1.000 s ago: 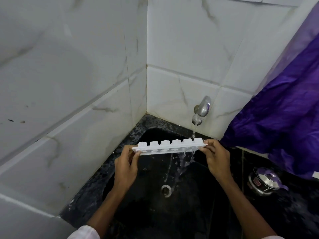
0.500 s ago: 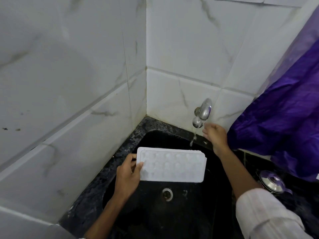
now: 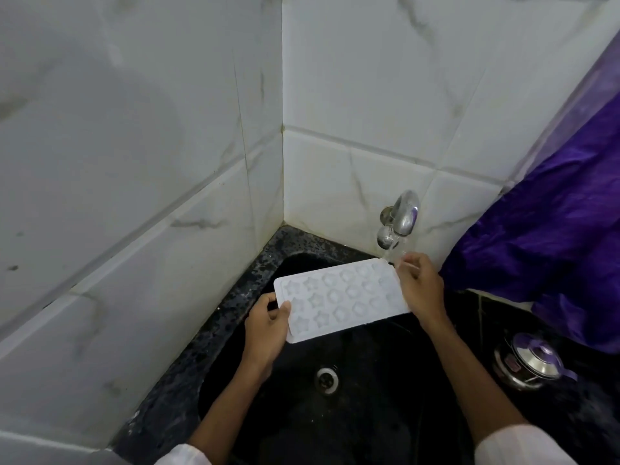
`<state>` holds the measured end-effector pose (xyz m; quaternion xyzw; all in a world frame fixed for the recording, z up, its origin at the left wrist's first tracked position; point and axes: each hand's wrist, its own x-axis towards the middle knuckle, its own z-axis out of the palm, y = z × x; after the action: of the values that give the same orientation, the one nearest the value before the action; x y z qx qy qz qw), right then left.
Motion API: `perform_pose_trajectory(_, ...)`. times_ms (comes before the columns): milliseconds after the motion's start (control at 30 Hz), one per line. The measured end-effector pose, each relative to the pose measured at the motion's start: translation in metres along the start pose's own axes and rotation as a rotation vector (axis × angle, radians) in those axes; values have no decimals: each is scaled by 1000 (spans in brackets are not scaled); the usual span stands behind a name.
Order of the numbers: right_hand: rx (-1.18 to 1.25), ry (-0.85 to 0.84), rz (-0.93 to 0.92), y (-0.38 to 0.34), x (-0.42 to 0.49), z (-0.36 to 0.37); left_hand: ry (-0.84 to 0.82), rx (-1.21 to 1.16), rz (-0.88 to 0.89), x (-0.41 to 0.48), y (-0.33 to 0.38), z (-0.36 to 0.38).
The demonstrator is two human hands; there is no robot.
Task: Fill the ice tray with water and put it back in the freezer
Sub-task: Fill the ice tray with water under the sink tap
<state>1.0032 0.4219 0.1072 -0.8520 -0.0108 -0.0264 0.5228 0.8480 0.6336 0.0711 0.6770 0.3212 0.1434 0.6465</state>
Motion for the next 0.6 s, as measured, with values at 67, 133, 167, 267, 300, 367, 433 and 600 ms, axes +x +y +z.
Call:
perform_pose_trajectory(67,-68,-67,-102,13,-10,-1,-14,-22,-37,2,1,7)
perform_pose_trajectory(133,-141,-103,-206,23,-17,-3,-25,-38,-55,4,2,13)
perform_pose_trajectory(167,-168,-105,-243,26,-19,-5,-33,-43,-59,5,2,15)
perform_pose_trajectory(267,-232,-103,-295,30,-19,-11,-53,-40,-68,6,4,18)
perform_pose_trajectory(300,-265,-100,-302,30,-19,-12,-55,-38,-71,6,4,19)
perform_pose_trajectory(367,-350,-92,-336,30,-18,-13,-52,-41,-73,6,5,21)
perform_pose_trajectory(433,-430,-99,-393,29,-17,-13,-54,-37,-67,5,6,22)
perform_pose_trajectory(600,-482,-169,-507,23,-14,-9,-57,-33,-57,4,9,25)
